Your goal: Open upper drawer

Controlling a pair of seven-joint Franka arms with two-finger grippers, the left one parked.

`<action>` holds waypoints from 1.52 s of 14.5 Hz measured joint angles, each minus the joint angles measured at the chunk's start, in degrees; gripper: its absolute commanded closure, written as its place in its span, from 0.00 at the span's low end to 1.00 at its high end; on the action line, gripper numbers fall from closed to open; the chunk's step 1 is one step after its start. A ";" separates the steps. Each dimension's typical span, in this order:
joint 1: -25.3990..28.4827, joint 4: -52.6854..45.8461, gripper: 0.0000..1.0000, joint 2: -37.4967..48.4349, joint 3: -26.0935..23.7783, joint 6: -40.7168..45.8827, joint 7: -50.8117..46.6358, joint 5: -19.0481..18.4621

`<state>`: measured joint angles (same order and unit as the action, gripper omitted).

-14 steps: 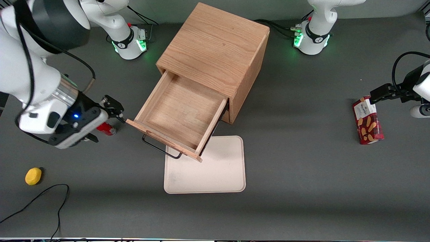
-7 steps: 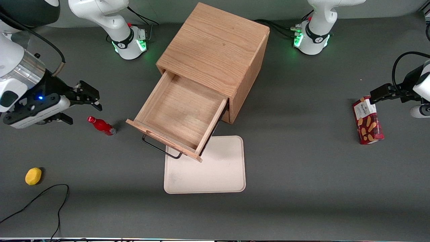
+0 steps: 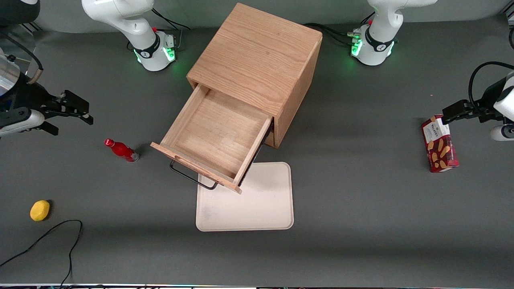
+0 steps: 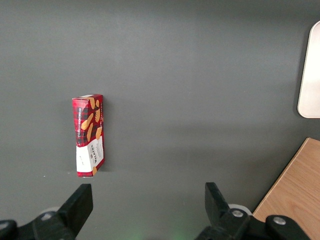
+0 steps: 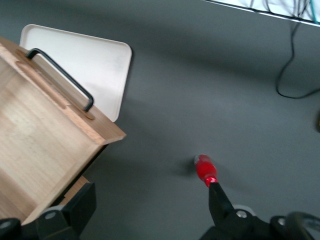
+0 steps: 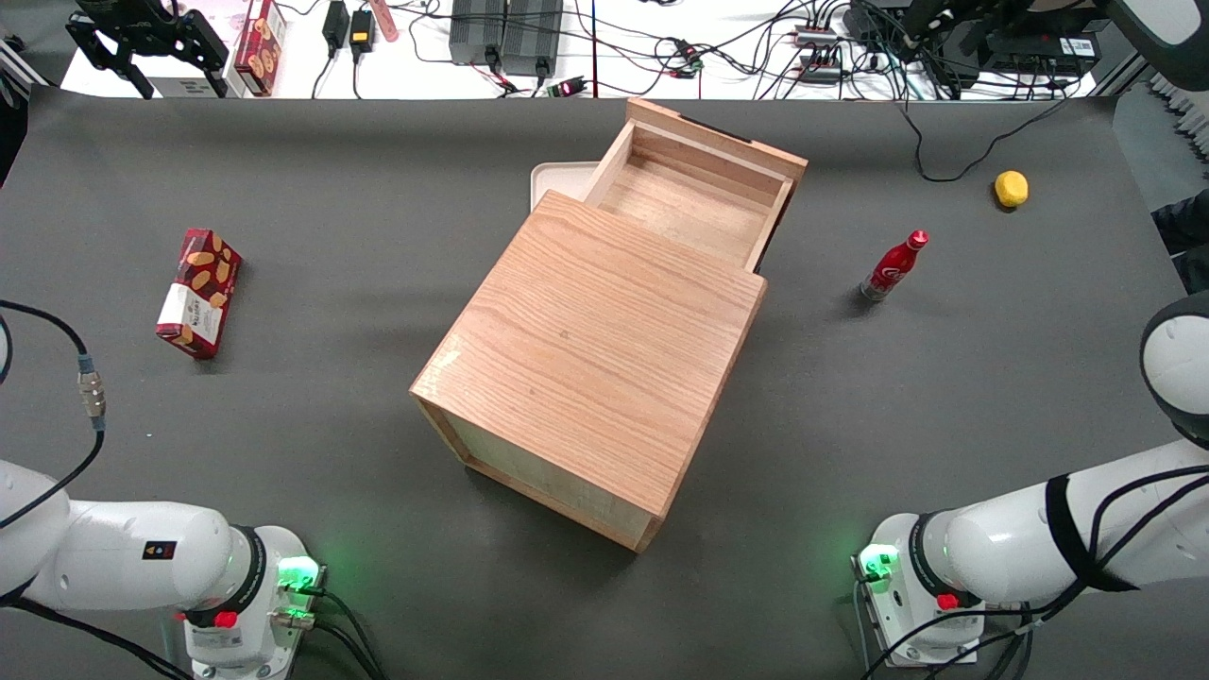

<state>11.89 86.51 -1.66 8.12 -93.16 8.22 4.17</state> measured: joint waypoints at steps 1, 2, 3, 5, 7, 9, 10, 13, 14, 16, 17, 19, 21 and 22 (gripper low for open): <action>-0.06 0.05 0.00 0.04 0.68 0.00 -0.20 -0.15; -0.12 0.11 0.00 0.04 1.66 0.00 -0.21 -0.22; -0.21 0.16 0.00 0.04 2.69 0.00 -0.21 -0.22; -0.50 0.20 0.00 0.05 3.75 0.00 -0.20 -0.22; -1.39 0.36 0.00 0.05 3.60 0.00 -0.20 -0.23; -4.38 0.55 0.00 0.04 1.56 0.00 -0.20 -0.24; -5.78 0.59 0.00 0.02 0.47 -0.02 -0.20 -0.24; -6.54 0.90 0.00 -0.07 -0.61 -0.08 -0.20 -1.70; -6.23 1.06 0.00 -0.08 -0.89 -0.10 -0.22 -2.82; -5.65 1.19 0.00 -0.15 -1.21 -0.10 -0.49 -4.14; -5.58 1.22 0.00 -0.15 -1.22 0.05 -0.56 -4.31; -5.60 1.24 0.00 -0.15 -1.10 1.45 -0.57 -4.36; -5.66 1.28 0.00 -0.15 -1.03 2.30 -0.58 -4.36; -5.66 1.34 0.00 -0.16 -1.03 2.35 -0.58 -4.36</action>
<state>6.23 87.85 -1.82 7.09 -90.81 7.63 -0.19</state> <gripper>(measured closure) 0.000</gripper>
